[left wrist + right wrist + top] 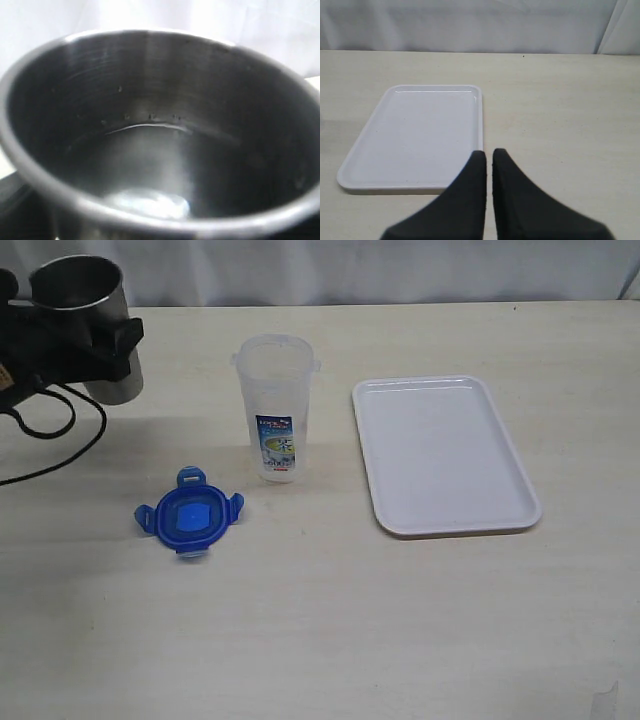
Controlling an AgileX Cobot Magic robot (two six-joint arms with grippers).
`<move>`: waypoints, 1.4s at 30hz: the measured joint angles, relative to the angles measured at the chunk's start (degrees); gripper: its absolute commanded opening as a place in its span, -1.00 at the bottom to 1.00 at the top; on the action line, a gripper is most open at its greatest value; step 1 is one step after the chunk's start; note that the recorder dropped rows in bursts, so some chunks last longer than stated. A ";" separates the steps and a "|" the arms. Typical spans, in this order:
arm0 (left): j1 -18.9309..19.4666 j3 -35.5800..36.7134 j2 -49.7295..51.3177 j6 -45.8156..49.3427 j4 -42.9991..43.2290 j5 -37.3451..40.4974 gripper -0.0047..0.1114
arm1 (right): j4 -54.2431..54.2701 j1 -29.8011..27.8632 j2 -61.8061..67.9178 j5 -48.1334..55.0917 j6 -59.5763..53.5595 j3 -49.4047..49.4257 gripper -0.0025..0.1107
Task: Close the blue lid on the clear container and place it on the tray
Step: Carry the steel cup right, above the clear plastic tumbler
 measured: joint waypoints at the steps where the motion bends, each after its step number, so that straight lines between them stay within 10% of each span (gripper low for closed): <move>1: 0.00 -1.14 0.00 -1.03 1.04 0.60 -0.92 | 0.00 0.00 0.00 0.00 0.00 0.00 -0.87; 42: -12.07 -11.29 0.31 -6.41 10.81 6.84 -0.92 | 0.00 0.00 0.00 0.00 0.00 0.00 -0.87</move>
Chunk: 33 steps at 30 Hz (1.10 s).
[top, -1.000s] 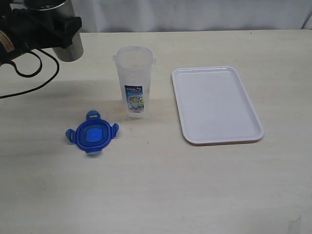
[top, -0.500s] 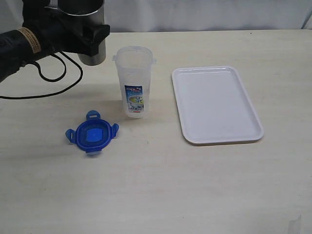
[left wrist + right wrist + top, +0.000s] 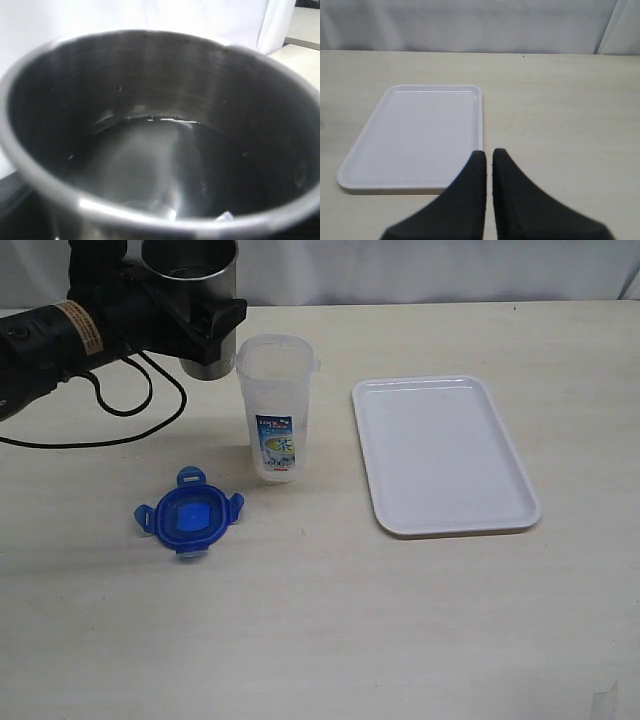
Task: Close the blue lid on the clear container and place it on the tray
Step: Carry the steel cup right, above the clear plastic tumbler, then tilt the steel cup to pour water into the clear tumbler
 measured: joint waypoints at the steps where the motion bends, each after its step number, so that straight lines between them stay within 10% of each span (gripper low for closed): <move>1: -0.15 0.00 0.00 0.00 0.00 0.00 -0.92 | 0.00 0.00 0.00 0.00 0.00 0.00 -0.87; 33: -0.52 0.00 0.00 11.51 4.72 -1.64 -0.92 | 0.00 0.00 0.00 0.00 0.00 0.00 -0.87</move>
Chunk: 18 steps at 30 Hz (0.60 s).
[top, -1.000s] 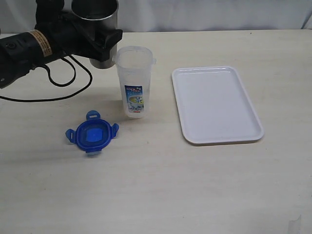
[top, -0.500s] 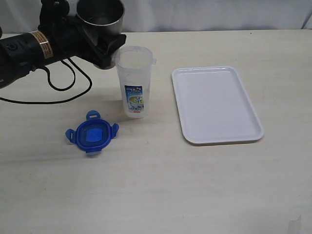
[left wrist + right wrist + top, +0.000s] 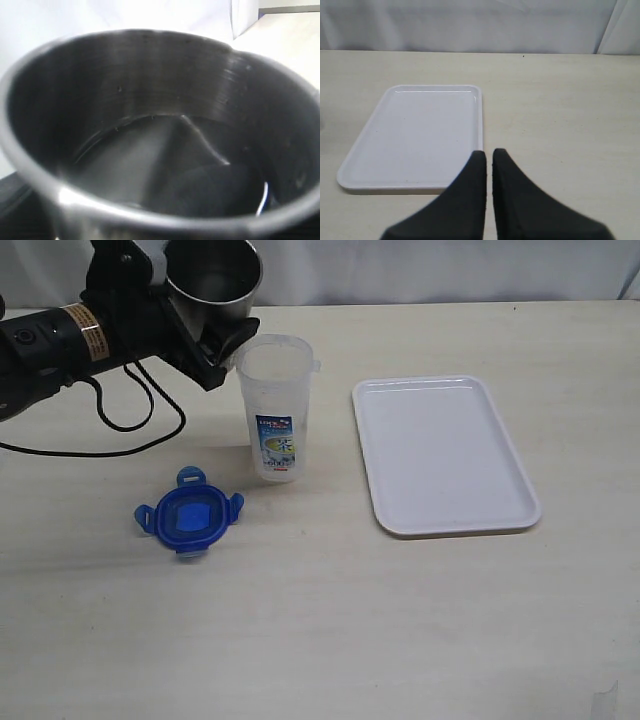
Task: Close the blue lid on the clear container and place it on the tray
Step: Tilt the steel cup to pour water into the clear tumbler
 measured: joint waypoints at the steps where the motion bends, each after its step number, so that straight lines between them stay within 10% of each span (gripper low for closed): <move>1: 0.00 0.00 0.00 0.38 0.00 0.00 -0.92 | 0.00 0.00 0.00 0.00 0.00 0.00 -0.87; 18: 0.00 0.00 0.00 12.43 0.00 0.00 -0.92 | 0.00 0.00 0.00 0.00 0.00 0.00 -0.87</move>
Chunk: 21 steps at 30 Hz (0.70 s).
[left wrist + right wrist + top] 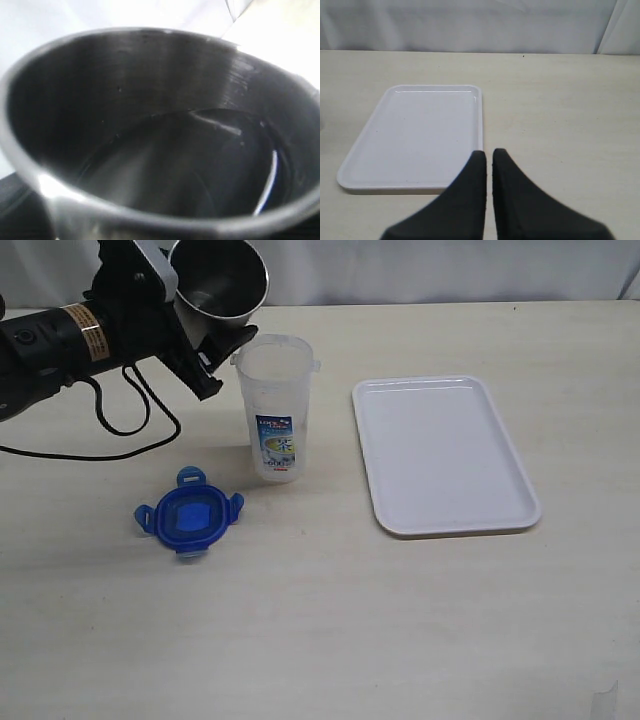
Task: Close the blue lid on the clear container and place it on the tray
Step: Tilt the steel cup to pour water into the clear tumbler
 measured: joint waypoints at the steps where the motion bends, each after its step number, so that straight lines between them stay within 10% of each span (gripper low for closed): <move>1: 0.00 0.00 0.00 0.43 0.00 0.00 -0.92 | 0.00 0.00 0.00 0.00 0.00 0.00 -0.87; 21: 0.00 0.00 0.00 11.82 0.00 -0.39 -0.92 | 0.00 0.00 0.00 0.00 0.00 0.00 -0.87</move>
